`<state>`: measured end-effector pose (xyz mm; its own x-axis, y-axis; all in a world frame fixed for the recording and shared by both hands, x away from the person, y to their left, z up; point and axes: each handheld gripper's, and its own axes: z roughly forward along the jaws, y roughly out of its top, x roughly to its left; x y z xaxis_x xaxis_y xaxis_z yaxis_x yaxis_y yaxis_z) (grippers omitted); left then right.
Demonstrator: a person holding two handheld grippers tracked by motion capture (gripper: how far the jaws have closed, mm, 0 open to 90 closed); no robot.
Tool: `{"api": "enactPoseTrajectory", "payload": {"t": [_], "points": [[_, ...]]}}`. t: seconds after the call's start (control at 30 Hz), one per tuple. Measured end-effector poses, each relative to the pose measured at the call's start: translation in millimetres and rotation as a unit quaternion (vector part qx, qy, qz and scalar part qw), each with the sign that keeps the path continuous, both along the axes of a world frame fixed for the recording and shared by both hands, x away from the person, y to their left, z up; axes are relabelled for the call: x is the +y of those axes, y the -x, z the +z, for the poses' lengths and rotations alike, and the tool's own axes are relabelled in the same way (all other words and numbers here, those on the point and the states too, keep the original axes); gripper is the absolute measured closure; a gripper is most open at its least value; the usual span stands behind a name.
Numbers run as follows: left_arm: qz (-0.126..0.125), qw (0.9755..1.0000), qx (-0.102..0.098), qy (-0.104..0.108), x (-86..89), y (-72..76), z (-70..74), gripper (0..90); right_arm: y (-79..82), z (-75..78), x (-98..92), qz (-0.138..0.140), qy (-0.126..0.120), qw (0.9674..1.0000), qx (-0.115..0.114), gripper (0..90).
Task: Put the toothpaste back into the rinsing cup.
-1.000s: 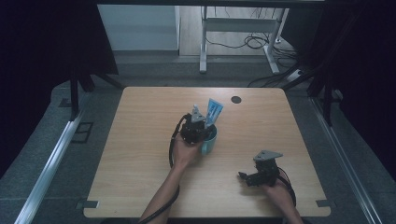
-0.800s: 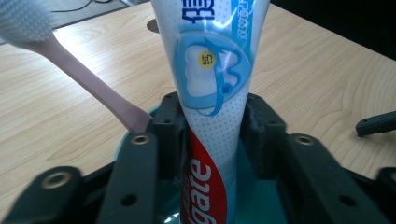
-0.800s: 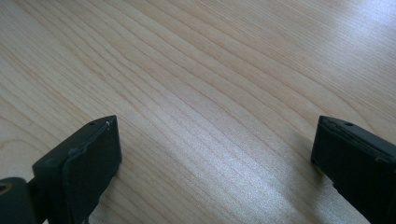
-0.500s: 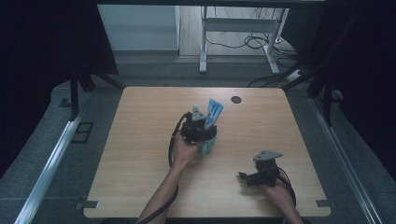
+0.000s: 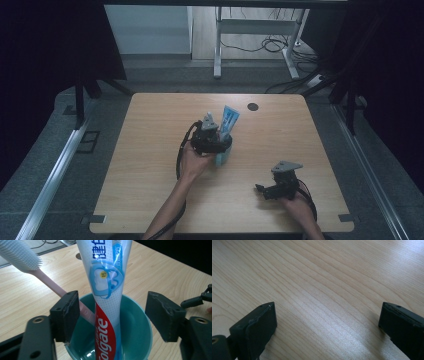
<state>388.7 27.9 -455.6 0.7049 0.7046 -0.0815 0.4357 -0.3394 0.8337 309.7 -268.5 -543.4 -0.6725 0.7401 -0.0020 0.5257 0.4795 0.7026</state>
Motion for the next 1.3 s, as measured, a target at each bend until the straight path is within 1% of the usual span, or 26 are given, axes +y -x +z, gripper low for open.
{"api": "enactPoseTrajectory", "payload": {"t": [0.03, 0.2, 0.27, 0.37, 0.43, 0.5, 0.57, 0.67, 0.8, 0.87, 0.93, 1.3], "points": [[-0.003, 1.0000, 0.002, -0.003, -0.3, 0.9, 0.3, 23.5, 0.0, 0.0, 0.0, 0.000, 0.000, 1.0000, 0.000, 1.2], [-0.003, 1.0000, 0.001, -0.007, 0.5, 2.9, 1.2, 17.3, 0.1, 0.0, 0.0, 0.000, 0.000, 1.0000, 0.000, 1.2], [-0.001, 1.0000, 0.004, -0.001, 1.5, 3.7, 2.0, 15.5, 0.1, 0.0, 0.0, 0.000, 0.000, 1.0000, 0.000, 1.2], [-0.004, 1.0000, 0.009, -0.003, 3.1, 4.8, 3.6, 14.1, 0.1, 0.0, 0.0, 0.000, 0.000, 1.0000, 0.000, 1.2], [-0.004, 1.0000, 0.008, -0.004, 3.4, 6.0, 4.5, 13.7, 0.0, 0.0, 0.0, 0.000, 0.000, 1.0000, 0.000, 1.2], [-0.007, 0.9999, 0.012, -0.007, 4.3, 6.7, 5.3, 10.2, 0.1, 0.0, 0.0, 0.000, 0.000, 1.0000, 0.000, 1.2], [-0.007, 0.9998, 0.015, -0.009, 4.4, 7.8, 5.9, 4.0, 0.1, 0.0, 0.1, 0.000, 0.000, 1.0000, 0.000, 1.2], [-0.008, 0.9998, 0.015, -0.014, 4.5, 10.1, 7.3, 1.6, 0.1, 0.0, 0.1, 0.000, 0.000, 1.0000, 0.001, 1.2], [-0.008, 0.9998, 0.012, -0.015, 5.2, 12.9, 9.2, 0.2, 0.1, 0.0, 0.1, 0.000, 0.000, 1.0000, 0.001, 1.2], [-0.009, 0.9997, 0.010, -0.020, 6.3, 14.2, 10.1, 0.1, 0.1, 0.0, 0.1, 0.000, 0.000, 1.0000, 0.000, 1.2], [-0.010, 0.9996, 0.003, -0.025, 8.3, 16.1, 11.0, 0.0, 0.1, 0.0, 0.1, 0.000, 0.000, 1.0000, 0.000, 1.2], [-0.003, 0.9997, -0.001, -0.024, 20.2, 23.6, 10.8, 0.0, 0.1, 0.0, 0.1, 0.000, 0.000, 1.0000, 0.000, 1.2]]}}
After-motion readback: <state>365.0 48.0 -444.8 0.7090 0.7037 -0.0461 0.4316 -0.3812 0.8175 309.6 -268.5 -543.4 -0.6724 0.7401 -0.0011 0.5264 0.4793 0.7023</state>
